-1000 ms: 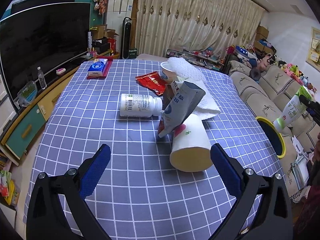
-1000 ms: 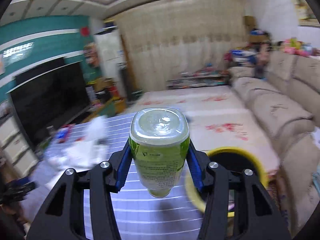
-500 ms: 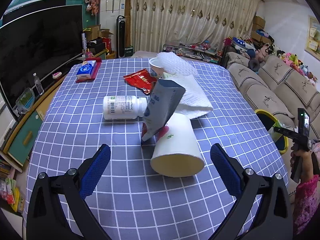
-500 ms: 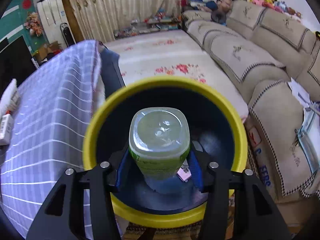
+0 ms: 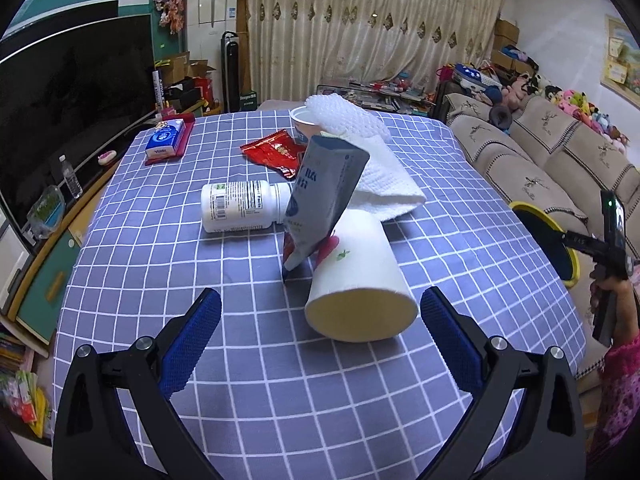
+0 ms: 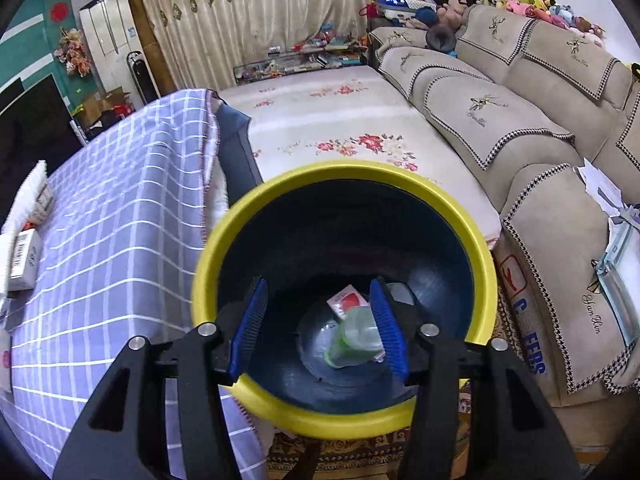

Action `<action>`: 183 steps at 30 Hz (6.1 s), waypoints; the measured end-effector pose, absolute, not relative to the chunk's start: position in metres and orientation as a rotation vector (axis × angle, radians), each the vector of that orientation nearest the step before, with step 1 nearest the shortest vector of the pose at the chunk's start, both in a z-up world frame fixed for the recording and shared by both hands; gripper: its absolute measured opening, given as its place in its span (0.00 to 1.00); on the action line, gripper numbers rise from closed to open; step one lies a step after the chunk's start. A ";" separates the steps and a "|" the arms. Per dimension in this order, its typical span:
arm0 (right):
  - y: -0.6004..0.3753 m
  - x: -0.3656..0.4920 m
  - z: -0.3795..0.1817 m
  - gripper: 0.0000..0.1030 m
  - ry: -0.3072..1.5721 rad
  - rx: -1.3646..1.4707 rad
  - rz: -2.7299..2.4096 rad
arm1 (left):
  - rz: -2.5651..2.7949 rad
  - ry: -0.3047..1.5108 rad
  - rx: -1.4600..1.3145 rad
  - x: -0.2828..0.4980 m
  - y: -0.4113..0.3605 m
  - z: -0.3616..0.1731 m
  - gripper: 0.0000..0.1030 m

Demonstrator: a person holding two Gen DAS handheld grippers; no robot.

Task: Collect trash
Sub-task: 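Carry the bottle over the yellow bin and open the right tool, then grasp the white paper cup rim with the left tool and lift it, then carry the paper cup over the yellow bin and open the left tool, then move the right tool down toward the white toothpaste tube on the table, then close the right tool on the toothpaste tube's crimped end and lift, then carry the tube over the yellow bin and open the right tool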

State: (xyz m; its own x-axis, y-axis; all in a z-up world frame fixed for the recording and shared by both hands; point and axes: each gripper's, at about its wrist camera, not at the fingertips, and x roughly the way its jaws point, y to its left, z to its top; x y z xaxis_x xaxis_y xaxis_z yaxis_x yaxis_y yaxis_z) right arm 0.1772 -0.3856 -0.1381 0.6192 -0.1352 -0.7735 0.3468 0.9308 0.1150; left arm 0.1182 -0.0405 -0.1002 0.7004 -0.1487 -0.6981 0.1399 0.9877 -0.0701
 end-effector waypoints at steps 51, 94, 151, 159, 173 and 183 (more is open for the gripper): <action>-0.371 0.130 -0.099 0.53 0.721 0.324 -0.181 | -0.555 0.759 0.098 0.103 -0.126 -0.078 0.04; -0.478 0.074 -0.113 0.59 0.678 0.446 -0.352 | -0.819 0.856 0.245 0.250 -0.410 -0.103 0.72; -0.030 0.194 -0.105 0.72 0.953 -0.221 0.875 | -0.139 0.691 -0.180 0.091 0.009 -0.081 0.88; -0.011 0.208 -0.119 0.50 0.993 -0.238 0.800 | -0.128 0.684 -0.187 0.088 0.014 -0.080 0.88; -0.043 0.183 -0.104 0.11 0.960 -0.156 0.771 | -0.140 0.712 -0.190 0.094 0.011 -0.090 0.88; -0.165 0.160 -0.093 0.12 0.906 0.043 0.526 | -0.156 0.731 -0.173 0.101 -0.001 -0.094 0.88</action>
